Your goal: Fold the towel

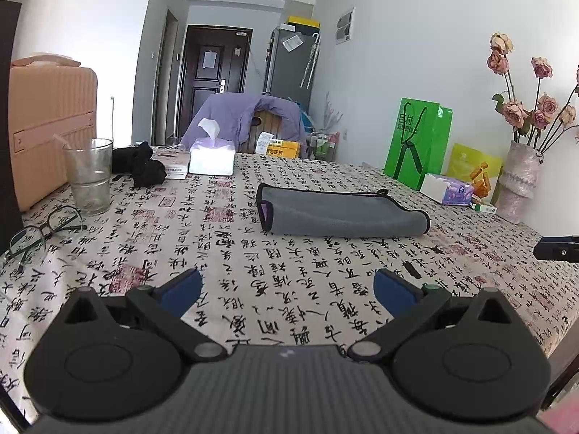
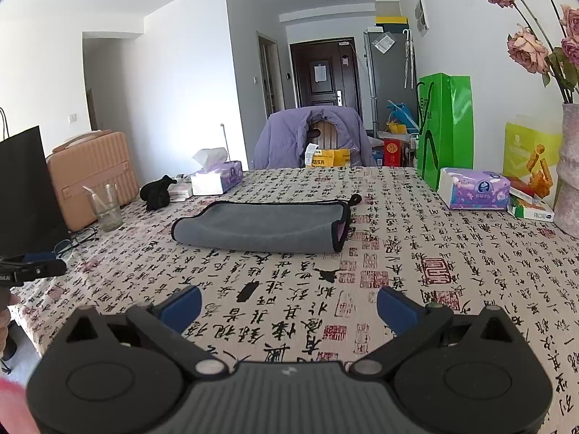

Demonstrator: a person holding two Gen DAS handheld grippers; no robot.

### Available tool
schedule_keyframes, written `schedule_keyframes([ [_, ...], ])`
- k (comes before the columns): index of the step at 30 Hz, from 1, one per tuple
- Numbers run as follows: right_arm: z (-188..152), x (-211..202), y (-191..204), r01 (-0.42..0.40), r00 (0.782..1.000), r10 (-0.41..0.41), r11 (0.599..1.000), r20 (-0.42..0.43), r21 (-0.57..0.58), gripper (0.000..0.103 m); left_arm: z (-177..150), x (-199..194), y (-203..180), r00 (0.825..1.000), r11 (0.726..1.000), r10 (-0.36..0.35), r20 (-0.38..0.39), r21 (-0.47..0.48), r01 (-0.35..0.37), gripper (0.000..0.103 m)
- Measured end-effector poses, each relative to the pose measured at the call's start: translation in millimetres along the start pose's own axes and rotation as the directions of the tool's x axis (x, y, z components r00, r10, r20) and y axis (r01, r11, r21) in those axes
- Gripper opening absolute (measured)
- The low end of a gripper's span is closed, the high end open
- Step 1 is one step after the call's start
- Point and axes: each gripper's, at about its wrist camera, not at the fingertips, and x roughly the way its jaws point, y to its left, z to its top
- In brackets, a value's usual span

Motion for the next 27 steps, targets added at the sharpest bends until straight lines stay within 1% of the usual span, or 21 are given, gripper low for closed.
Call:
schedule_keyframes([
  [12,-15,-9,4,0.007,1.000,-0.007,1.000,-0.024,-0.010,0.103,-12,-9,0,1.000,1.000,0.007,-0.016,-0.006,-0.007,0.103],
  [27,-17,-13,6,0.011,1.000,-0.011,1.000,-0.024,-0.019,0.103,-13,-11,-1,1.000,1.000,0.002,-0.009,-0.003,-0.002,0.103],
])
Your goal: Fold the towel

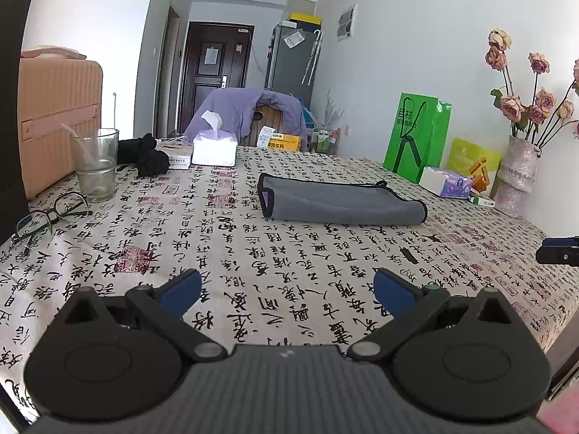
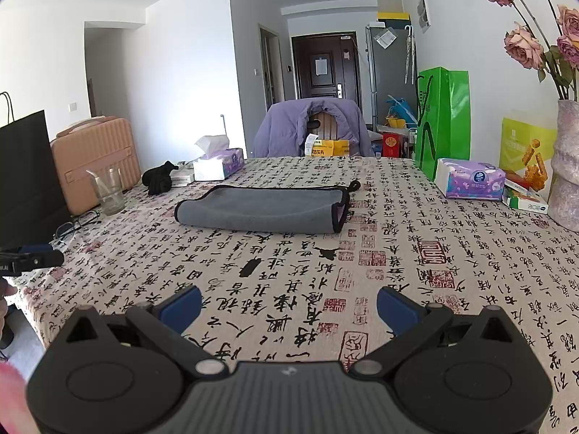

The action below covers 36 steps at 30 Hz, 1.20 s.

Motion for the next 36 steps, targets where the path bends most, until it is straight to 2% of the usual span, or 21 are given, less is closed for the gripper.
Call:
schedule_keyframes([
  [36,-1.2,0.3,1.6,0.002,1.000,-0.002,1.000,0.000,0.000,0.103,-0.9,-1.7,-2.9,1.000,1.000,-0.007,0.012,-0.001,0.007,0.103],
])
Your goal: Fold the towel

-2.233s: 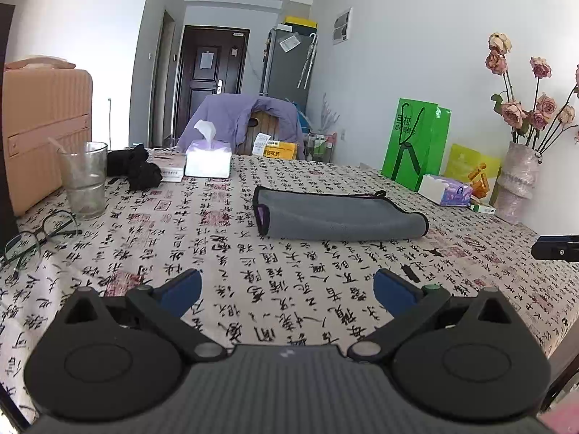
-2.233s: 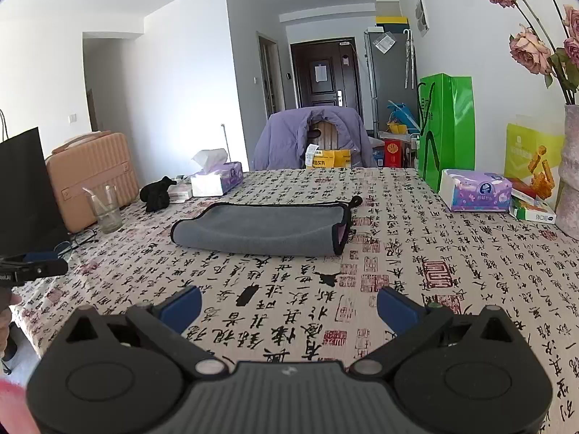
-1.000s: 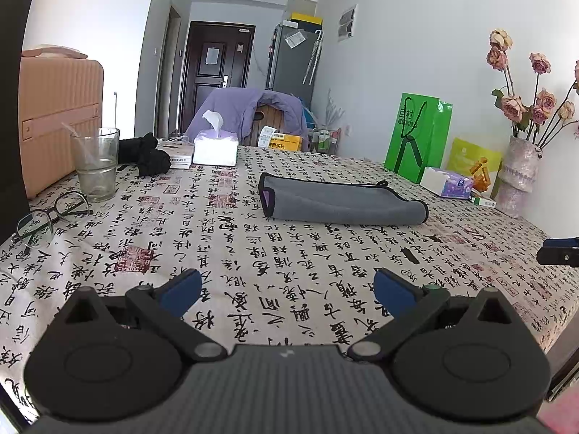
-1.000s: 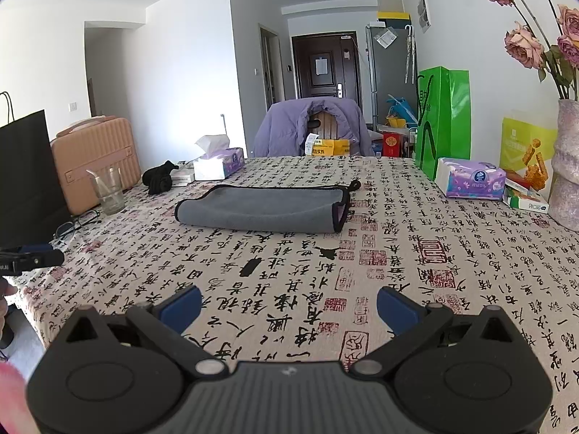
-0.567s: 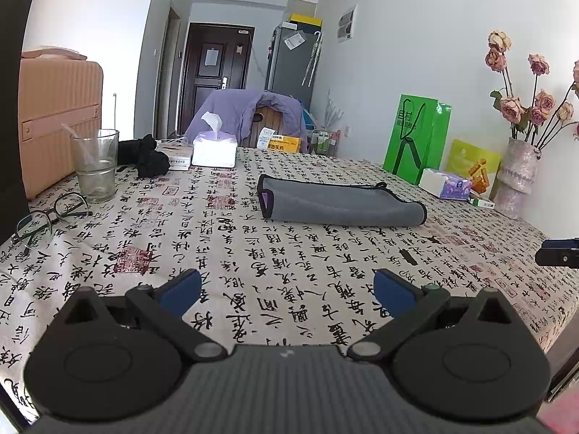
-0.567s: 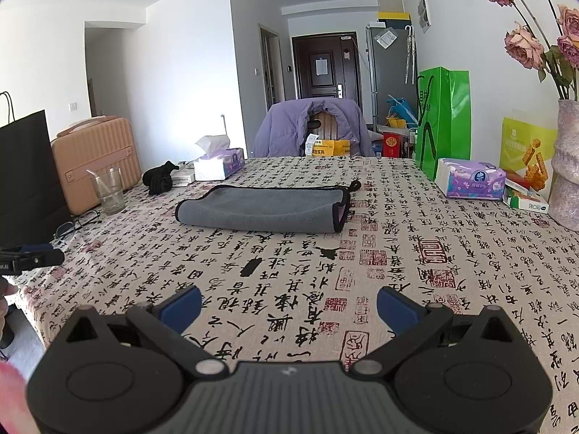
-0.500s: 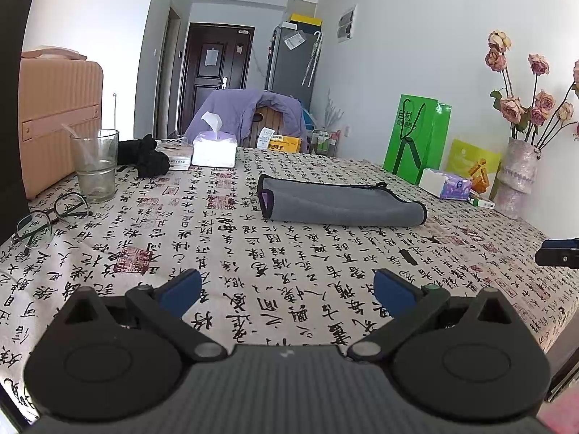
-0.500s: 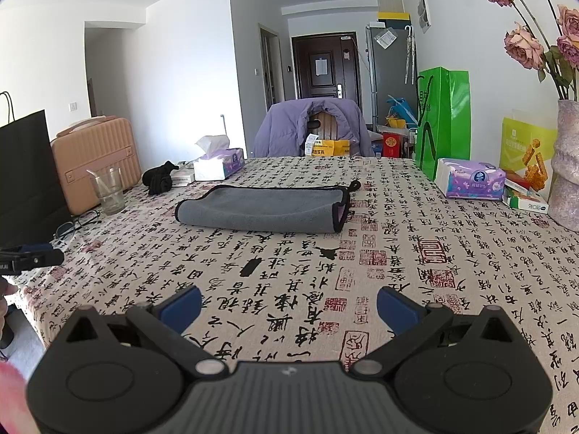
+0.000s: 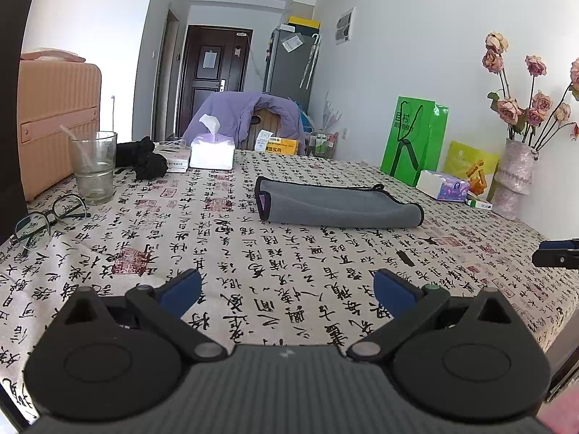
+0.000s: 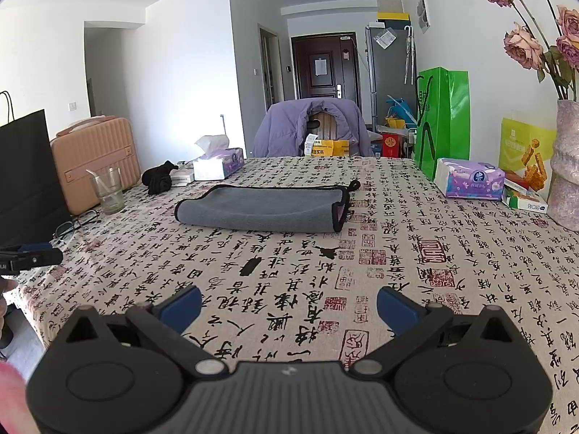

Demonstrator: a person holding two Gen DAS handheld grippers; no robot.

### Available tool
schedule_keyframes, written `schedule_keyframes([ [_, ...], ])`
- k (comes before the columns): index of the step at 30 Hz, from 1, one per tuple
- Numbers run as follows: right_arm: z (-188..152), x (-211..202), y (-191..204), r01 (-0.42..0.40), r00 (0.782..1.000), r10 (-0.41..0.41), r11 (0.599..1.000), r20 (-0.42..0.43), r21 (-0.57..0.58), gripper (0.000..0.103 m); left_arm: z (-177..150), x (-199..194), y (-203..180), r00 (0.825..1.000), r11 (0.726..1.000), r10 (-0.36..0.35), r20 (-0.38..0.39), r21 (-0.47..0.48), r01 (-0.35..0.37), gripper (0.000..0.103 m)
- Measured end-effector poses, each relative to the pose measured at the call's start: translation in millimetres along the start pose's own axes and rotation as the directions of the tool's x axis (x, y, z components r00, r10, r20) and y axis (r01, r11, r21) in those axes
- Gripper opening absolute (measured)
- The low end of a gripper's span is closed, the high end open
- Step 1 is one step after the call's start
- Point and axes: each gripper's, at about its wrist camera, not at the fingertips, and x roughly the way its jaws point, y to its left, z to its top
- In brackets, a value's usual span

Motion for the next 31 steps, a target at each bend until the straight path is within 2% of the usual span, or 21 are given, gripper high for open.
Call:
schedule_keyframes([
  [31,-5.2,4.2,-0.6,-0.001,1.000,0.001,1.000,-0.011,0.001,0.103,-3.1,1.3,2.1,1.000,1.000,0.026,-0.003,0.008,-0.026,0.103],
])
